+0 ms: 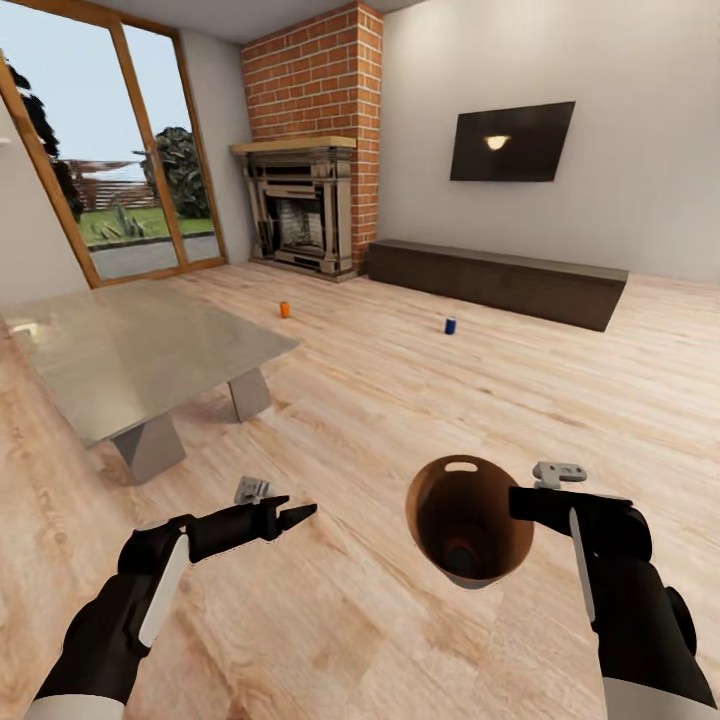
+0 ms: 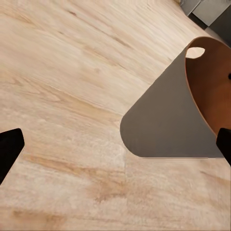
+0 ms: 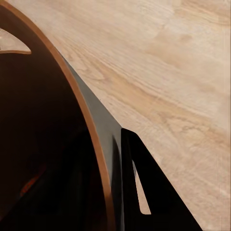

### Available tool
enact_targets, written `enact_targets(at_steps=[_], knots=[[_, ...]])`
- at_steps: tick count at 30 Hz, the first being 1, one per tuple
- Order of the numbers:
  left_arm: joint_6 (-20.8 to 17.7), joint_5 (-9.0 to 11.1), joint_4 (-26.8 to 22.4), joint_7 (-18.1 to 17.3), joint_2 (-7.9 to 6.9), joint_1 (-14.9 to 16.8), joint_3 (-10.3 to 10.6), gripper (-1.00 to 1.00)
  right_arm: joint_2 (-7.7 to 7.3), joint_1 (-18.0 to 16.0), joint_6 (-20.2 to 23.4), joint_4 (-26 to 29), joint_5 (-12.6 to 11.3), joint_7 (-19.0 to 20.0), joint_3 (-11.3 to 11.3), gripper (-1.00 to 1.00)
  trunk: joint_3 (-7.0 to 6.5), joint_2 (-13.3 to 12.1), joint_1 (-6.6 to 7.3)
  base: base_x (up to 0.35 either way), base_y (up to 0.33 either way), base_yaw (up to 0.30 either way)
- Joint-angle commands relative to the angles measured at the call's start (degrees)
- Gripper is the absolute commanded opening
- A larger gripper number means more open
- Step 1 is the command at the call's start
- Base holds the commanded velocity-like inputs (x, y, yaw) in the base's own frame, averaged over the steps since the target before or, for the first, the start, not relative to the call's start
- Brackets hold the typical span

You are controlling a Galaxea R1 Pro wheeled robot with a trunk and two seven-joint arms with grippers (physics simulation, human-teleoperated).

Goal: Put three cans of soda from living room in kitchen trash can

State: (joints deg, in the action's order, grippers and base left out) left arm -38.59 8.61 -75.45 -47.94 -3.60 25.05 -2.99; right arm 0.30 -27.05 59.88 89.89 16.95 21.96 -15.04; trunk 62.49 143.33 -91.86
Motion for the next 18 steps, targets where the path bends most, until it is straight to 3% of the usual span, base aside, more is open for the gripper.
enact_targets(at_steps=[1,9,18], knots=[[0.0,0.0,0.0,0.0,0.0,0.0,0.0,1.0,0.08,0.0,0.1,0.0,-1.0,0.0,0.1,-1.0,-0.02,0.0,0.01,0.337,0.0,-0.073],[0.0,0.1,0.2,0.2,0.0,0.0,2.1,1.0,0.1,0.0,0.1,0.0,-1.0,-0.1,0.0,-1.0,-0.29,0.0,0.01,0.337,0.0,-0.194],[0.0,0.1,0.2,0.2,0.0,0.0,2.3,1.0,-0.01,0.0,0.1,0.0,-1.0,-0.1,-0.1,-1.0,-0.62,0.0,0.01,0.337,0.0,-0.218]])
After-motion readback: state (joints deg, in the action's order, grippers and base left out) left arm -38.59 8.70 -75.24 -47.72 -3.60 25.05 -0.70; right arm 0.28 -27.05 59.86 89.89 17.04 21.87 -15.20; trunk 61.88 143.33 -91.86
